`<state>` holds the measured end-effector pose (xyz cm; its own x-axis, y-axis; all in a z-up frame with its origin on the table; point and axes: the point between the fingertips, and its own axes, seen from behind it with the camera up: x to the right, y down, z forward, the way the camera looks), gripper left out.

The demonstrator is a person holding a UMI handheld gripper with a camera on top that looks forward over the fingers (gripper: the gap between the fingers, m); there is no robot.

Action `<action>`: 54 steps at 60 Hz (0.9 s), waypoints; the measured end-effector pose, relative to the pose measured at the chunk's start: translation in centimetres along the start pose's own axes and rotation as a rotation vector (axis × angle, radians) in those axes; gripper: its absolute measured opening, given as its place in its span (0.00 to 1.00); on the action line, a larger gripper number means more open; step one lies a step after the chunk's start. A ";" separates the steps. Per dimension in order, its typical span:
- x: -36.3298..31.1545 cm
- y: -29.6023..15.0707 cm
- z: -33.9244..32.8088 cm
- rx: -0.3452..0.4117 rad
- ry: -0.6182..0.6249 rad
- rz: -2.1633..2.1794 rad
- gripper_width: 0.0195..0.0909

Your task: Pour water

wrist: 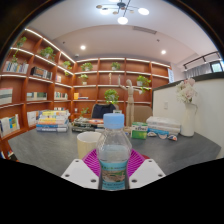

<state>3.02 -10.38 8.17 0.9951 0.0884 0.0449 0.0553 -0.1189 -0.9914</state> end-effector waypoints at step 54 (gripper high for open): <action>2.9 -6.9 10.1 -0.027 0.139 -1.913 0.16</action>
<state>4.75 0.64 13.88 -0.3866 0.0325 0.9217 0.9223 0.0137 0.3863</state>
